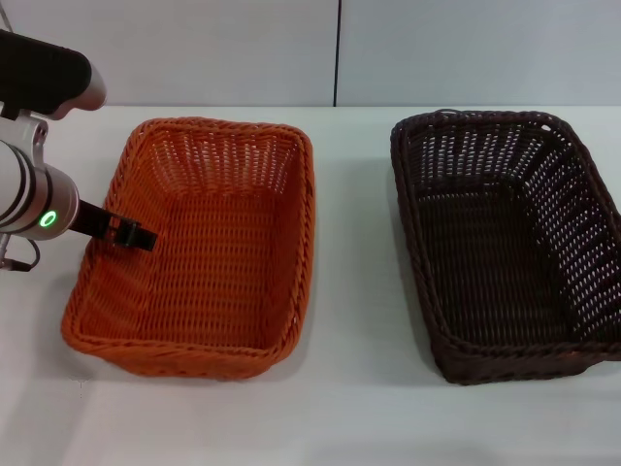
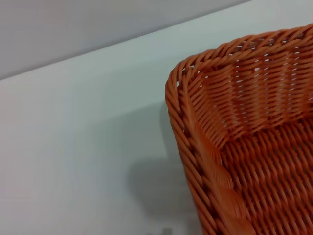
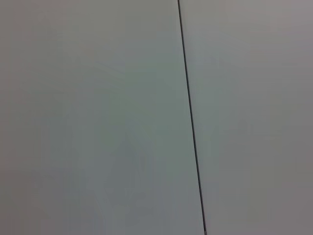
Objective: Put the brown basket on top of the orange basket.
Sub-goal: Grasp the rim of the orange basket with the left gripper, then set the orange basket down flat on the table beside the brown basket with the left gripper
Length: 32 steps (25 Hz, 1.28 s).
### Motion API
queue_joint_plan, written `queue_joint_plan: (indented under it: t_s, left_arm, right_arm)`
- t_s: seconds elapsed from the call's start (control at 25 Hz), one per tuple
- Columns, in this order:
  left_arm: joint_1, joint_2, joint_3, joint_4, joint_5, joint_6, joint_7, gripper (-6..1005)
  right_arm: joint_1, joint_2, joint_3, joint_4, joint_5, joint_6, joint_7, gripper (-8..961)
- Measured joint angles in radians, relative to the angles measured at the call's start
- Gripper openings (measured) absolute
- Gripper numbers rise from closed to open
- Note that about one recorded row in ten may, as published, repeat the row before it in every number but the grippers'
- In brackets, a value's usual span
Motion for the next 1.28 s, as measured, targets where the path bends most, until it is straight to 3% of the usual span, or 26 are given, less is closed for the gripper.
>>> queue_joint_plan:
  t_s: [0.44,0.88,1.28]
  left_arm:
    - [-0.049,0.004,-0.044,0.129,0.000,0.018,0.054,681]
    - [-0.045,0.001,-0.042,0.081,-0.001,-0.003,0.069,541]
    - [-0.041,0.002,-0.042,0.055,-0.001,-0.013,0.110,308]
  right_arm:
    - [-0.007,-0.003,0.000,-0.004,-0.003,-0.002,0.000,764]
    - [-0.003,-0.003,0.000,-0.007,-0.009,-0.009,0.000,764]
    - [0.001,-0.003,0.000,-0.018,-0.014,-0.007,0.000,764]
